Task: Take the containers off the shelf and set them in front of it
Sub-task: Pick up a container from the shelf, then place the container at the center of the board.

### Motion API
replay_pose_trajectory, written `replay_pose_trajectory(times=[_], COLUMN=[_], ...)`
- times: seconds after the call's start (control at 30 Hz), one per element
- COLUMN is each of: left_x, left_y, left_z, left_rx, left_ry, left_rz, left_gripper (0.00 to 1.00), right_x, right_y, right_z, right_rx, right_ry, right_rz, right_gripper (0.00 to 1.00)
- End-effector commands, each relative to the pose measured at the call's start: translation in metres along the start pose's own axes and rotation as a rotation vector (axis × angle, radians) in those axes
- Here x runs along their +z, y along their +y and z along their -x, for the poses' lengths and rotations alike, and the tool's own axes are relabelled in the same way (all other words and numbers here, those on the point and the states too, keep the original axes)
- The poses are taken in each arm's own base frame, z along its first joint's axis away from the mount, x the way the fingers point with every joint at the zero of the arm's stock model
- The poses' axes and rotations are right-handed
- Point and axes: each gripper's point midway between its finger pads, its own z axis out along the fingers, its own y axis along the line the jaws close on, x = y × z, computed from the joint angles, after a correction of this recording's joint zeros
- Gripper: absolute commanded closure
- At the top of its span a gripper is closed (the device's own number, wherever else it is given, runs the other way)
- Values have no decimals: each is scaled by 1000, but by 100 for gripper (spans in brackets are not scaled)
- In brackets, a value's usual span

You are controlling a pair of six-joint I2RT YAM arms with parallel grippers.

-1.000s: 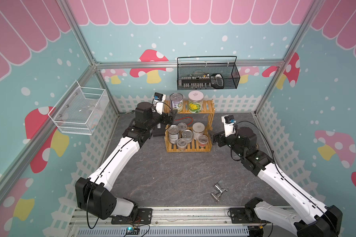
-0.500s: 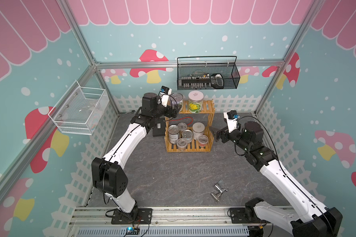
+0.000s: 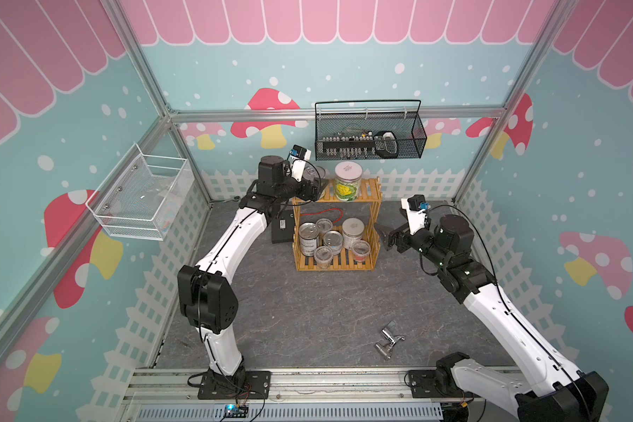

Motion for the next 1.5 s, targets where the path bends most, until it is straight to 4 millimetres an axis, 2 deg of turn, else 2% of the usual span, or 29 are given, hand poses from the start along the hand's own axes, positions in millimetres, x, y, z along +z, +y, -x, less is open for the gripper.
replay_pose_trajectory(times=[0.0, 0.13, 0.43, 0.6, 0.73, 0.87, 1.03, 1.13, 1.23, 1.3, 1.47], left_x=[-3, -9, -35, -59, -83, -112, -142, -152, -158, -160, -153], left_y=[-3, -4, -12, -33, -64, -97, -132, -143, -144, -141, -122], left_z=[9, 14, 35, 45, 37, 7, -37, -81, -128, -151, -214], left_rx=[10, 14, 32, 33, 36, 0, -50, -106, -164, -200, -244], left_ry=[-12, -21, -67, -96, -95, -87, -71, -19, 25, 37, 95], left_rz=[-20, -14, 9, 8, 16, 18, 16, 35, 72, 91, 202], left_gripper=[18, 32, 32, 32, 32, 32, 32, 32, 32, 31, 32], right_x=[-4, -2, -2, -6, -14, -19, -20, -22, -25, -28, -29], right_y=[1, 3, 12, 24, 41, 49, 56, 63, 69, 75, 90], right_z=[15, 12, 14, 16, 20, 18, 1, -9, -19, -26, -50], right_rx=[-13, -11, -16, -30, -40, -38, -17, -7, 1, 12, 12], right_ry=[-48, -47, -62, -73, -112, -116, -86, -70, -66, -69, -49], right_rz=[11, 25, 77, 146, 239, 280, 321, 359, 394, 424, 459], right_gripper=[1, 1, 1, 1, 1, 1, 1, 1, 1, 2, 1])
